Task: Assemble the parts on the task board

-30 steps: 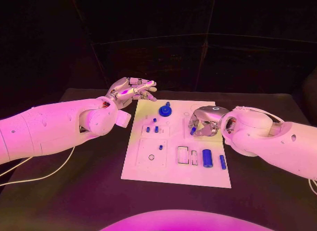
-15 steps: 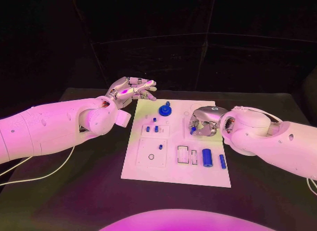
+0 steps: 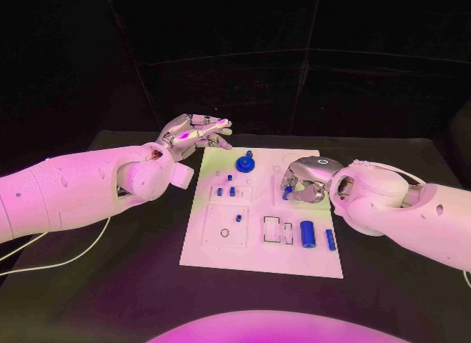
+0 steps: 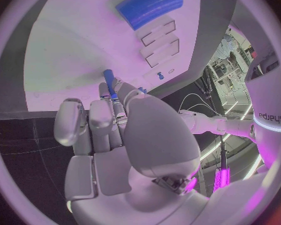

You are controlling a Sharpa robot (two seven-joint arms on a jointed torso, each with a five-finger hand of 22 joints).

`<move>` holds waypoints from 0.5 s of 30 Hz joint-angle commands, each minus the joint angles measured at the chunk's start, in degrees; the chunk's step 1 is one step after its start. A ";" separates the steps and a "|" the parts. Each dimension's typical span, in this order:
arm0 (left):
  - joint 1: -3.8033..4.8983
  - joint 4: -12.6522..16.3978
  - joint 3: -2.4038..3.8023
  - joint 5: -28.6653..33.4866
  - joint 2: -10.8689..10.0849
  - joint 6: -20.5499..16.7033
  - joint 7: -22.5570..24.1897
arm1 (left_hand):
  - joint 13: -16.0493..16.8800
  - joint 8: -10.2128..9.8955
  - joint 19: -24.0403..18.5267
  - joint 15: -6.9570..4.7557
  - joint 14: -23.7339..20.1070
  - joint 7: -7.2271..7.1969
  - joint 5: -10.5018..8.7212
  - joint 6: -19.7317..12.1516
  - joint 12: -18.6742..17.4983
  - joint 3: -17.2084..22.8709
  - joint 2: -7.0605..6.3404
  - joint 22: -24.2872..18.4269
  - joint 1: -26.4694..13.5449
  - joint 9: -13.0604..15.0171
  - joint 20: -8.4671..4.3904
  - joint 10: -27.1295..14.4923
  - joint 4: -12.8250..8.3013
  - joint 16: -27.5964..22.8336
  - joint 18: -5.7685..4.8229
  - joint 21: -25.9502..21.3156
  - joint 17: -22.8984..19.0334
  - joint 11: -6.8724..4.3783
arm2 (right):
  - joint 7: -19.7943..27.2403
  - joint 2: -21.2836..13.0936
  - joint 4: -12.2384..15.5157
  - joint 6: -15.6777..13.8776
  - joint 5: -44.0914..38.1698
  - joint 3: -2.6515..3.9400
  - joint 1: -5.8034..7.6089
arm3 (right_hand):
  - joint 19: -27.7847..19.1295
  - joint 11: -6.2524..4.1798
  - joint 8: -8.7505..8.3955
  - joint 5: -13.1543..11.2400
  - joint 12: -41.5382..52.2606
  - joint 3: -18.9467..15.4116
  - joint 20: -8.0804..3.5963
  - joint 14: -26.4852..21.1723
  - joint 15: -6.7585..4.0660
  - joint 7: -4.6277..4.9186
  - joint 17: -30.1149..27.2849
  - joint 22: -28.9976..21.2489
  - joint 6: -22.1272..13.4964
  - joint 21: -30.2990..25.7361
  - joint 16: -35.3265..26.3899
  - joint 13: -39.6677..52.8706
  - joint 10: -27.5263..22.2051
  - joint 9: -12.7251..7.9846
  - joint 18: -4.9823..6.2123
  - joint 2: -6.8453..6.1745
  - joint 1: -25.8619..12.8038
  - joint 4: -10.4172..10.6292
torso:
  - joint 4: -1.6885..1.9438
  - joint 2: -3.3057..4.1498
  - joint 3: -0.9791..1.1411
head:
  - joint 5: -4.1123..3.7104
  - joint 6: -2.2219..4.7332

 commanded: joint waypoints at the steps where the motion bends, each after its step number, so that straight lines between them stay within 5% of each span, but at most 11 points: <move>1: 0.08 -0.07 0.04 0.14 -0.07 0.62 0.11 | -0.07 0.32 0.54 -0.03 0.36 -0.02 0.05 -0.37 0.28 -0.29 0.03 -0.05 0.72 -0.02 0.00 -0.29 -0.07 -0.25 0.77 -0.22 -0.04 0.08 | 0.28 -1.11 1.79 -4.19 -0.28 0.05 0.09 | 0.29 0.03 0.00 -0.41 -0.42 0.49 0.01 0.36 -0.35 -0.05 0.00 0.10 0.29 0.36 0.41 -0.15 0.31 -0.04 -0.85 -0.11 -0.75 -0.04 | -0.01 0.02 -0.05 | -0.03 0.19; 9: 0.08 -0.42 0.04 0.14 0.02 0.69 0.00 | -0.07 0.33 0.55 -0.03 0.36 -0.02 0.05 -0.39 0.30 -0.31 0.03 -0.08 0.75 -0.02 0.00 -0.31 -0.08 -0.26 0.77 -0.23 -0.05 0.08 | 1.23 -3.56 7.83 -6.57 0.67 0.18 0.17 | 0.32 0.13 -0.34 -0.25 -1.16 1.38 0.04 0.34 -0.29 0.05 0.15 0.33 0.21 0.54 0.60 -0.17 0.35 -0.12 -0.89 -0.74 -0.93 -0.35 | 0.07 0.08 0.02 | -0.01 0.40; 15: 0.08 -0.65 0.04 0.14 0.21 0.73 0.02 | -0.07 0.33 0.55 -0.03 0.36 -0.02 0.05 -0.39 0.30 -0.31 0.03 -0.08 0.75 -0.02 0.00 -0.31 -0.08 -0.26 0.77 -0.23 -0.05 0.08 | 2.84 -1.34 10.49 -6.64 1.48 0.20 0.17 | 0.26 0.19 -0.47 -0.16 -1.41 1.69 0.07 0.32 -0.24 0.13 0.14 0.33 0.19 0.55 0.64 -0.17 0.41 -0.14 -0.88 -1.00 -1.09 -0.43 | 0.01 0.10 -0.02 | 0.45 0.28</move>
